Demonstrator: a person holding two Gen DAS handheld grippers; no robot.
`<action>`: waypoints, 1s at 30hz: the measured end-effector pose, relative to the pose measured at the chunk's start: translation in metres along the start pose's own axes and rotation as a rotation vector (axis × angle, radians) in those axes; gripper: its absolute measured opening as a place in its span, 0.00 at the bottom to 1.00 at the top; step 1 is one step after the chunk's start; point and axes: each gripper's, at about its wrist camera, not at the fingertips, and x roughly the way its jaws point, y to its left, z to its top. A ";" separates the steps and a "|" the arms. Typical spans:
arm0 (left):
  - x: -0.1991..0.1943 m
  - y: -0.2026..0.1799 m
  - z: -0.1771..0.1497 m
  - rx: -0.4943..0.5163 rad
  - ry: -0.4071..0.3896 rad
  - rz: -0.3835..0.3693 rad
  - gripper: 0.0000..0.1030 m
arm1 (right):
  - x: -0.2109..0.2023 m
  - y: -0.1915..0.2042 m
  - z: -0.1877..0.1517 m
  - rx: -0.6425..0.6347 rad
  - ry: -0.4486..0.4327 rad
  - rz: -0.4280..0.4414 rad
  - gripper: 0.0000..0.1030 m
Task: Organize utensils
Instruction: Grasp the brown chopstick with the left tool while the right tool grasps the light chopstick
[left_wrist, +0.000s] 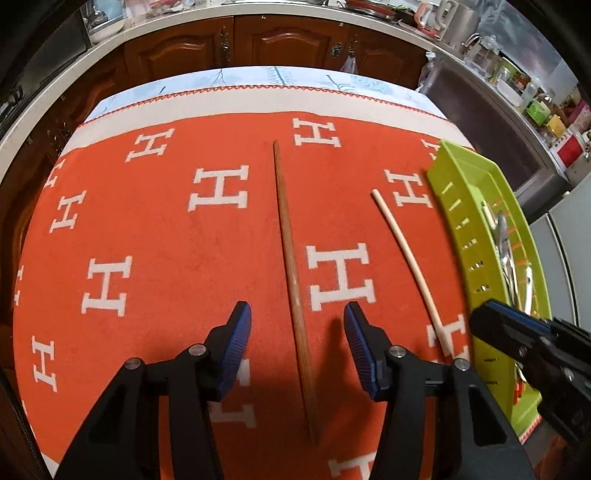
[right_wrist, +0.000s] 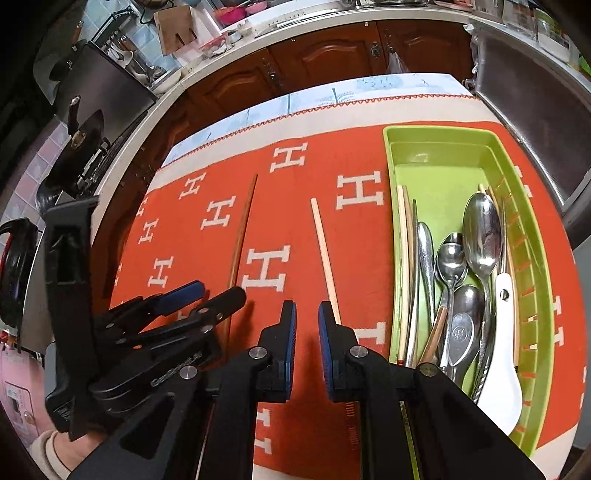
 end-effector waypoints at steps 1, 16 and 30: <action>0.003 0.000 0.001 0.002 0.001 0.003 0.45 | 0.001 0.000 0.000 0.000 0.002 -0.001 0.12; 0.006 -0.015 -0.004 0.098 -0.036 0.069 0.04 | 0.031 0.004 0.008 -0.015 0.048 -0.030 0.12; -0.023 0.019 -0.005 -0.014 -0.057 -0.025 0.04 | 0.079 0.025 0.027 -0.113 0.115 -0.228 0.12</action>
